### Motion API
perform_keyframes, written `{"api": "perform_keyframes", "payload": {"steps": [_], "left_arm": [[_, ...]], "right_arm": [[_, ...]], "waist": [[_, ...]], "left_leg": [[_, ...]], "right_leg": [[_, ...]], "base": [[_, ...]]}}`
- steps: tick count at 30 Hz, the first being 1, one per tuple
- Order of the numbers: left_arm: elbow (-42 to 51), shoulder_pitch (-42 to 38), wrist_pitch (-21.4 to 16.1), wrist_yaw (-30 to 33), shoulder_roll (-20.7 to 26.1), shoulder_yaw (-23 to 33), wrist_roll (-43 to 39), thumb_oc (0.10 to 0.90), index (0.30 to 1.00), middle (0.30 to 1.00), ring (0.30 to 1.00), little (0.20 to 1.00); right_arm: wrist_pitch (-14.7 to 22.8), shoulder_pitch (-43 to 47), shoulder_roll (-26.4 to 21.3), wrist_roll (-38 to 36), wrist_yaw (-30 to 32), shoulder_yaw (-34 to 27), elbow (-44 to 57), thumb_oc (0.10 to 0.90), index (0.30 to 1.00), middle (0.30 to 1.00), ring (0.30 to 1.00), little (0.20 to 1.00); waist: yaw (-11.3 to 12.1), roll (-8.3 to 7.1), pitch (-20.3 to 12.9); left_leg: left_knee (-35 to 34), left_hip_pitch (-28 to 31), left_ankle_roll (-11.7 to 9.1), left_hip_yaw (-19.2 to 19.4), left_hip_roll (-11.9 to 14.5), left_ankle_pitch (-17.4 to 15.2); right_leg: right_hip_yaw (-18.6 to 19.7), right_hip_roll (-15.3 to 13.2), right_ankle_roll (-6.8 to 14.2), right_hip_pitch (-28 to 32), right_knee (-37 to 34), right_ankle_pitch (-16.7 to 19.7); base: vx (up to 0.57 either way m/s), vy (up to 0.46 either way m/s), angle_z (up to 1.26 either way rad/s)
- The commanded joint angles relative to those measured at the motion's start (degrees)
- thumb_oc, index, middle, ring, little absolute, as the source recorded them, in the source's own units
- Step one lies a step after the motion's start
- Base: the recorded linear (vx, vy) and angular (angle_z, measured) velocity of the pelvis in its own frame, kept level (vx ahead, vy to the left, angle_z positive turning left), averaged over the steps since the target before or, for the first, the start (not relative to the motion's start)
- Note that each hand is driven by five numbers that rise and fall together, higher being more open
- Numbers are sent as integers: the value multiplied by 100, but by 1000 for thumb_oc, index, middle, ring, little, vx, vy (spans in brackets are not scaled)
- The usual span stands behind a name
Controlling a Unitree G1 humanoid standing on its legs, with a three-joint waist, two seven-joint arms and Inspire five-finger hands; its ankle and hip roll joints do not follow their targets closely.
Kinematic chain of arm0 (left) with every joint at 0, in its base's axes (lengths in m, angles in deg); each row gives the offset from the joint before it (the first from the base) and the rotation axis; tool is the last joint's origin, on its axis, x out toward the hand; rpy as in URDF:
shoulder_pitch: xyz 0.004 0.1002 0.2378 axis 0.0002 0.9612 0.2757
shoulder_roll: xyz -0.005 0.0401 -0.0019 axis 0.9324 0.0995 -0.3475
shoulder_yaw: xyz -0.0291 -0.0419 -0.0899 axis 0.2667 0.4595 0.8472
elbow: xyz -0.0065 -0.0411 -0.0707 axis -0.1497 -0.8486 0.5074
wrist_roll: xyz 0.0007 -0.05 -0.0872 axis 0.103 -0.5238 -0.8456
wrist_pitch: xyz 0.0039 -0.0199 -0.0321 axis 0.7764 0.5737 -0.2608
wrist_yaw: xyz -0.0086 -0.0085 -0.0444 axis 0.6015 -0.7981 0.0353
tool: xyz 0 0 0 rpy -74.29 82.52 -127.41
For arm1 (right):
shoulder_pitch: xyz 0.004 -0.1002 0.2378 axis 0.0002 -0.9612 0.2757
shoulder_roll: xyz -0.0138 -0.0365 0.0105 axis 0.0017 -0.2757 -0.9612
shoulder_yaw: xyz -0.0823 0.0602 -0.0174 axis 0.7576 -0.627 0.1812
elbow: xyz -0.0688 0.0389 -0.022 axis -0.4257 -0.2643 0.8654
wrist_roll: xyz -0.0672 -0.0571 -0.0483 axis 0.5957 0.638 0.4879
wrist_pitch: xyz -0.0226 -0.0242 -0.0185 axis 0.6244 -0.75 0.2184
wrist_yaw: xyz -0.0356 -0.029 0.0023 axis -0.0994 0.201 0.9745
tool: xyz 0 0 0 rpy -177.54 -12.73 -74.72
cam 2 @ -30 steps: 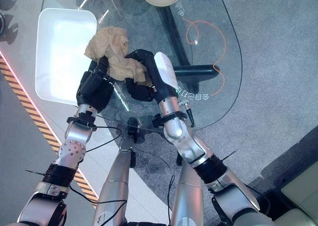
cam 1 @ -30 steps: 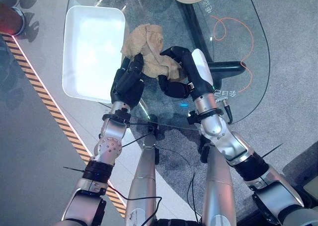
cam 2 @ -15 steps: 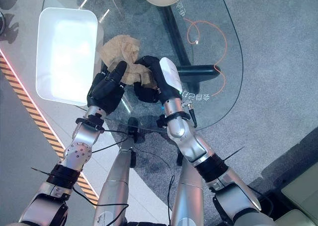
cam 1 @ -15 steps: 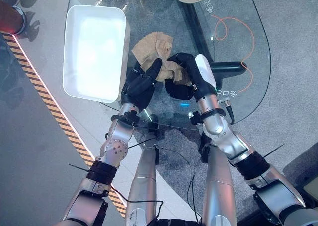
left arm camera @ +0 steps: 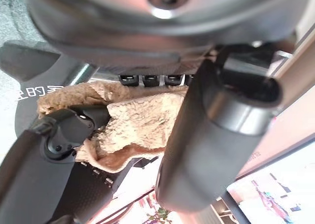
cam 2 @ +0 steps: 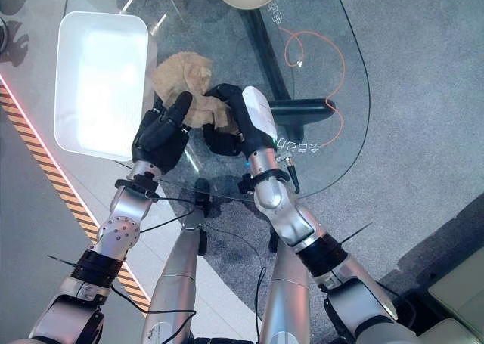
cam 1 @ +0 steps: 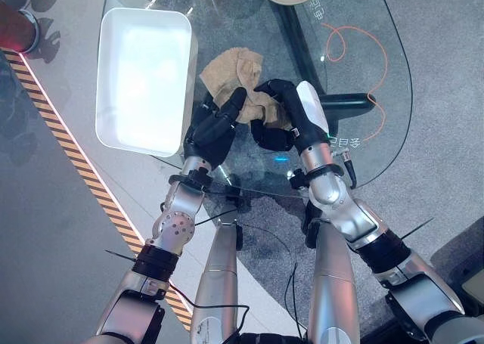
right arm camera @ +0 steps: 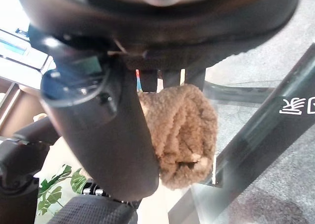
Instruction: Wipe the table with a cloth and put it in the basket.
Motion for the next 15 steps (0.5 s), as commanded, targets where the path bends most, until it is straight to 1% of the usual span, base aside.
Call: {"api": "perform_keyframes", "payload": {"steps": [1,15], "left_arm": [[1139,-771,-562,-469,-181,200,256,100,300,300,300,200],[1122,-831,-642,-401,-150,221,296,100,300,300,300,200]], "right_arm": [[549,768,352,213,-193,280,668,100,300,300,300,200],[589,752,355,202,-198,286,640,100,300,300,300,200]], "waist": [[69,-49,-125],[57,-72,-125]], "left_leg": [[691,141,634,536,-603,-907],[747,127,637,536,-600,-942]], "right_leg": [[-30,354,-92,227,-1246,961],[-8,366,-97,215,-1210,941]], "base": [[0,0,0],[0,0,0]]}}
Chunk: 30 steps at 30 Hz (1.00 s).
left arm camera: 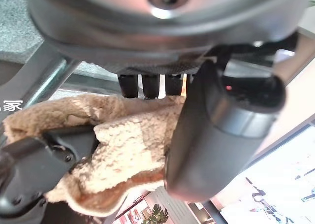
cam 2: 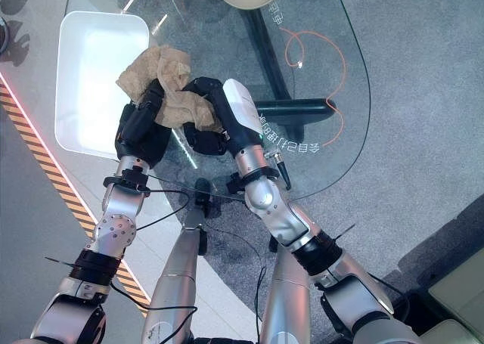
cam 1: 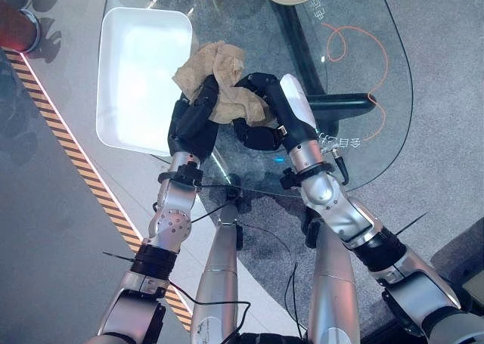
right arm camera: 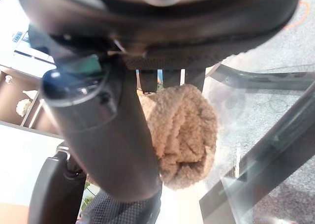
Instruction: Wipe the table with a cloth and put it in the basket.
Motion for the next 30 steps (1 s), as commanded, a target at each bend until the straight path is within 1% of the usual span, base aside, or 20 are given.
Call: {"api": "perform_keyframes", "payload": {"steps": [1,10,11,12,14,19,21,23,25,26,30], "left_arm": [[1135,-820,-368,-671,-162,-157,154,100,300,300,300,200],[1166,-795,-441,-653,-164,-133,211,100,300,300,300,200],[1155,-794,-464,-656,-162,-131,211,100,300,300,300,200],[1153,-789,-494,-650,-165,-127,221,100,300,300,300,200],[1167,-783,-530,-638,-180,-123,225,100,300,300,300,200],[1224,-715,-1027,-381,-204,-34,383,100,300,300,300,200],[1232,-709,-1291,-209,-249,39,476,100,300,300,300,200],[1242,-701,-1354,-156,-271,62,500,100,300,300,300,200],[1245,-696,-1520,-14,-310,125,557,100,300,300,300,200],[1247,-694,-1544,11,-317,134,572,100,300,300,300,200],[1247,-685,-1866,332,-382,217,731,100,300,300,300,200]], "right_arm": [[398,635,273,216,-57,36,372,100,300,300,300,200],[397,608,284,223,-44,25,370,100,300,300,300,200],[396,603,283,219,-36,29,369,127,324,324,324,227],[377,596,292,217,-19,31,377,380,540,540,540,480],[347,595,313,194,-1,19,379,800,900,900,900,900],[351,525,305,149,-16,-14,395,800,900,900,900,900],[353,520,337,167,-8,-39,395,800,900,900,900,900],[348,519,351,176,8,-43,392,800,900,900,900,900],[309,530,396,209,17,-59,395,800,900,900,900,900],[312,530,397,206,24,-55,391,800,900,900,900,900],[290,541,443,217,61,-61,363,800,900,900,900,900]], "waist": [[83,-75,-125],[85,-70,-125],[84,-70,-125],[84,-69,-125],[84,-68,-125],[93,-68,-125],[104,-77,-125],[111,-81,-125],[123,-88,-125],[124,-89,-125],[129,-91,-125]], "left_leg": [[740,125,635,529,-597,-944],[768,106,644,525,-604,-958],[776,105,644,524,-605,-961],[786,97,646,522,-606,-965],[795,89,646,522,-607,-970],[811,80,650,502,-616,-976],[842,47,651,490,-620,-979],[847,43,649,482,-624,-982],[848,42,648,470,-625,-981],[853,40,647,469,-623,-984],[879,31,646,458,-630,-997]], "right_leg": [[-17,374,-94,229,-1247,942],[-5,382,-99,202,-1216,936],[-4,383,-101,199,-1210,934],[-4,382,-103,192,-1203,931],[-2,380,-106,182,-1199,930],[12,389,-116,163,-1166,913],[18,401,-121,133,-1133,899],[15,402,-123,136,-1136,894],[17,411,-128,135,-1128,886],[18,412,-129,133,-1121,883],[32,428,-137,115,-1081,861]], "base": [[0,0,0],[0,0,0],[0,0,0],[0,0,0],[0,0,0],[0,0,0],[0,0,0],[0,0,0],[0,0,0],[0,0,0],[0,0,0]]}}
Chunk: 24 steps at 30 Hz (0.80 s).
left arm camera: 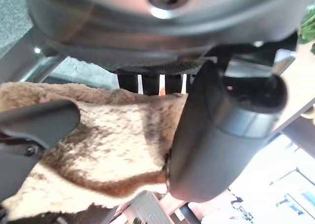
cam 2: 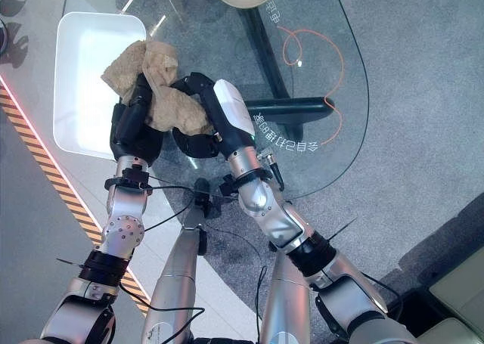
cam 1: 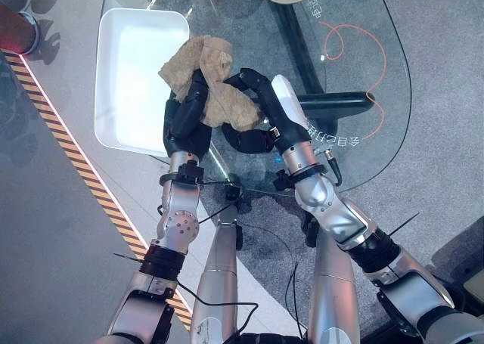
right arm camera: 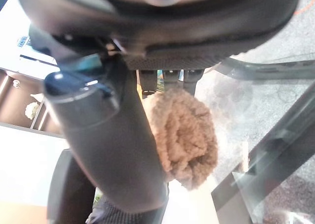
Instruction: Wipe the table with a cloth and put it in the basket.
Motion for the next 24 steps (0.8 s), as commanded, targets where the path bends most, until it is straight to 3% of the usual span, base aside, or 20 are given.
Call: {"api": "perform_keyframes", "payload": {"steps": [1,14,24], "left_arm": [[1244,-684,-1077,-62,42,243,500,100,300,300,300,200],[1250,-718,-1661,860,-4,389,1075,100,300,300,300,200],[1197,-760,-1776,1084,-28,452,1309,100,300,300,300,200]], "right_arm": [[217,538,223,224,85,-127,369,800,900,900,900,900],[171,587,271,225,145,-148,364,800,900,900,900,900],[169,584,291,232,215,-165,341,800,900,900,900,900]], "waist": [[125,-89,-126],[153,-101,-126],[146,-100,-126]], "left_leg": [[869,54,646,451,-627,-992],[895,21,629,432,-628,-985],[931,1,622,431,-632,-1001]], "right_leg": [[7,428,-122,177,-1140,883],[7,453,-134,148,-1088,848],[34,459,-138,128,-1057,830]], "base": [[0,0,0],[0,0,0],[0,0,0]]}}
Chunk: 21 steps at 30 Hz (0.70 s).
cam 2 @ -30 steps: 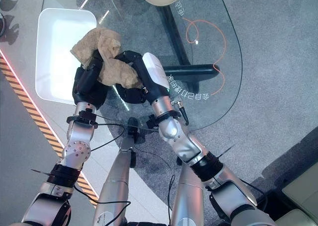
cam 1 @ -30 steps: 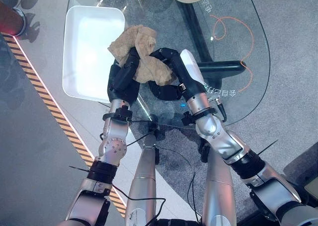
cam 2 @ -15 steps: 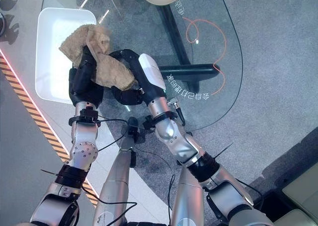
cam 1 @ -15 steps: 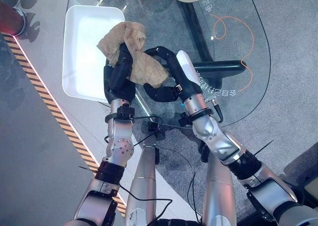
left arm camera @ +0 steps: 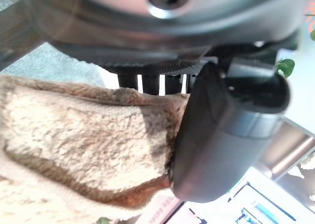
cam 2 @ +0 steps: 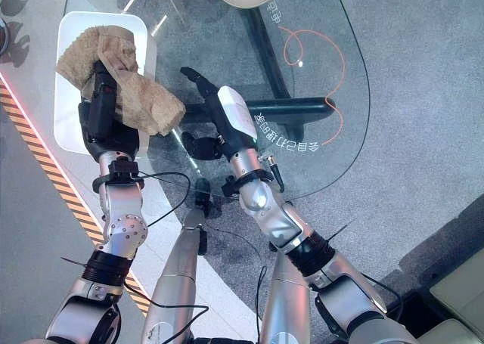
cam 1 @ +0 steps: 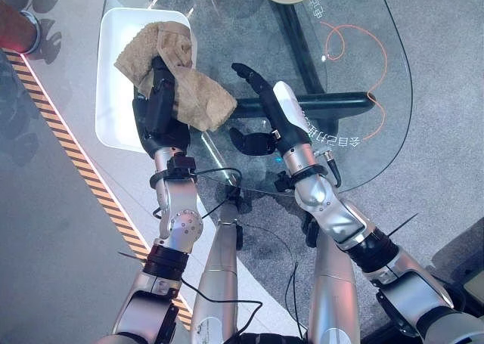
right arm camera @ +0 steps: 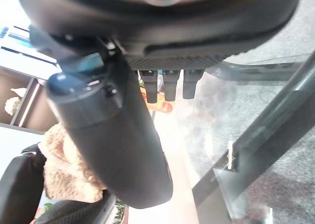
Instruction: Wipe the table with a cloth and put it in the basket.
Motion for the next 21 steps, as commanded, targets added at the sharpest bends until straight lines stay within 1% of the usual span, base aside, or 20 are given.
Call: {"api": "perform_keyframes", "payload": {"steps": [1,6,9,14,16,18,19,20,21], "left_arm": [[892,-721,-717,-185,76,367,757,100,300,300,300,200],[857,-704,-750,-135,85,392,791,100,300,300,300,200],[757,-710,-831,-106,85,433,849,100,300,300,300,200],[669,-669,-920,-38,174,531,943,100,300,300,300,200],[649,-601,-995,-20,210,562,952,100,300,300,300,200],[589,-546,-1062,-5,241,632,988,100,300,300,300,200],[582,-477,-1099,-10,269,693,974,100,300,300,300,200],[584,-435,-1117,-7,295,720,954,100,300,300,300,200],[582,-433,-1118,-11,294,716,949,100,300,300,300,200]], "right_arm": [[429,588,316,232,225,-156,535,800,900,900,900,900],[408,557,315,288,322,-191,496,800,900,900,900,900],[367,488,257,288,569,-263,372,800,900,900,900,900],[383,199,61,440,1146,-534,173,800,900,900,900,900],[435,39,-45,576,1404,-724,105,800,900,900,900,900],[454,-130,-167,635,1811,-946,-38,800,900,900,900,900],[522,-300,-260,732,2081,-1141,-137,800,900,900,900,900],[578,-405,-309,715,2223,-1255,-209,800,900,900,900,900],[586,-409,-310,713,2227,-1257,-213,800,900,900,900,900]], "waist": [[125,-99,-126],[118,-101,-126],[88,-109,-126],[22,-119,-126],[-18,-117,-126],[-62,-124,-126],[-106,-130,-126],[-127,-133,-126],[-124,-133,-126]], "left_leg": [[916,5,624,429,-633,-1001],[917,0,623,435,-632,-1002],[933,3,615,449,-617,-1012],[924,5,611,472,-588,-1030],[927,5,614,487,-579,-1040],[927,10,618,507,-562,-1057],[933,14,621,520,-554,-1076],[941,19,623,527,-546,-1089],[942,22,623,528,-546,-1091]], "right_leg": [[32,464,-131,142,-1090,843],[43,475,-133,136,-1093,844],[56,478,-134,131,-1073,836],[74,482,-121,122,-1063,820],[90,488,-112,110,-1057,821],[108,493,-106,103,-1054,818],[123,496,-102,101,-1059,816],[131,496,-96,103,-1055,813],[132,497,-96,106,-1054,812]], "base": [[0,0,0],[0,0,0],[0,0,0],[0,0,0],[3,8,-2],[10,16,-4],[0,0,0],[0,0,0],[0,0,0]]}}
